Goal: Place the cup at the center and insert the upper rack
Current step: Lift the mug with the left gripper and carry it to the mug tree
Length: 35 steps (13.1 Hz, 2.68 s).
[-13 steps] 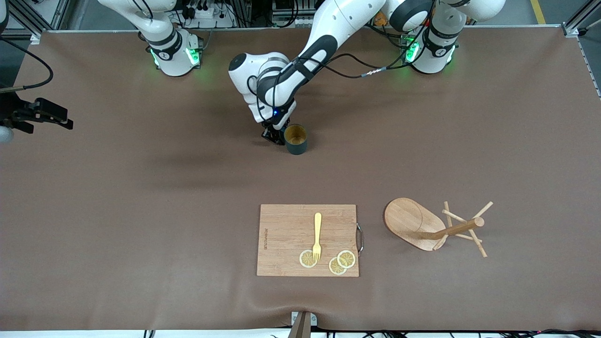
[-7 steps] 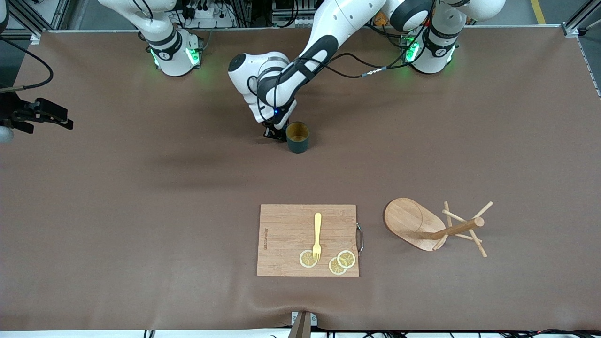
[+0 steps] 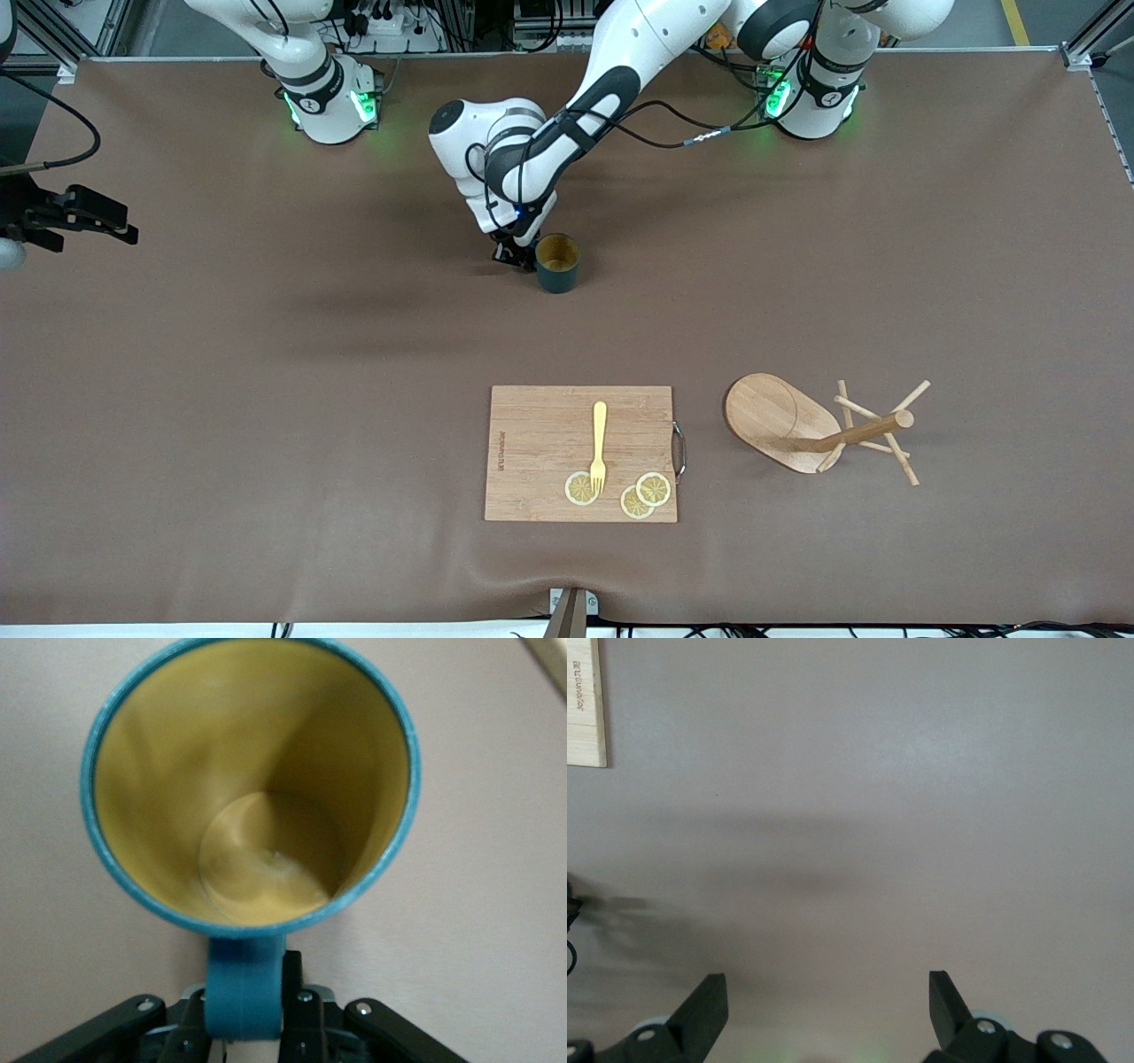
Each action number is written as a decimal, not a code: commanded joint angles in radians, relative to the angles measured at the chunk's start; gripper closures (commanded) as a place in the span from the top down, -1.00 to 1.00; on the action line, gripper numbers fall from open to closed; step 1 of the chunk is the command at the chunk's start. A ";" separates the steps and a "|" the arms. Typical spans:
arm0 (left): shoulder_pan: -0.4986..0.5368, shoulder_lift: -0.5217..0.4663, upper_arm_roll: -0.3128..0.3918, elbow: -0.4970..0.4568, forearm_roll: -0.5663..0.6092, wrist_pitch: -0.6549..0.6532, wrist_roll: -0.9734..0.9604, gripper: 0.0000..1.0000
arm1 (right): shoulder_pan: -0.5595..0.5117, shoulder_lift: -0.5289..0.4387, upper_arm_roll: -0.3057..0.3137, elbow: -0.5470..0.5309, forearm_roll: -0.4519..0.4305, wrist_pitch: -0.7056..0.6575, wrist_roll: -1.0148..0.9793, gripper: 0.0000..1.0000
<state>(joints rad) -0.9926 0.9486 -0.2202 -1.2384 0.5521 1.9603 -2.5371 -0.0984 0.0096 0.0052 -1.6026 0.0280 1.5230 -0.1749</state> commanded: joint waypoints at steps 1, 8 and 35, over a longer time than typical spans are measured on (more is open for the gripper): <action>0.057 -0.114 -0.010 -0.018 -0.082 -0.012 0.040 -1.00 | 0.006 -0.014 -0.005 0.000 0.009 -0.007 0.005 1.00; 0.250 -0.404 -0.008 -0.041 -0.435 -0.050 0.325 -1.00 | 0.006 -0.017 -0.005 0.001 0.009 -0.007 0.003 1.00; 1.206 -0.309 -0.008 -0.049 -1.732 -0.531 1.436 -1.00 | 0.009 -0.068 -0.005 0.012 0.009 -0.095 0.109 1.00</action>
<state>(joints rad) 0.2168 0.6324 -0.2244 -1.2978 -1.1485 1.4377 -1.1063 -0.0844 -0.0388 0.0004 -1.5814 0.0280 1.4370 -0.0839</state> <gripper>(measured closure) 0.789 0.000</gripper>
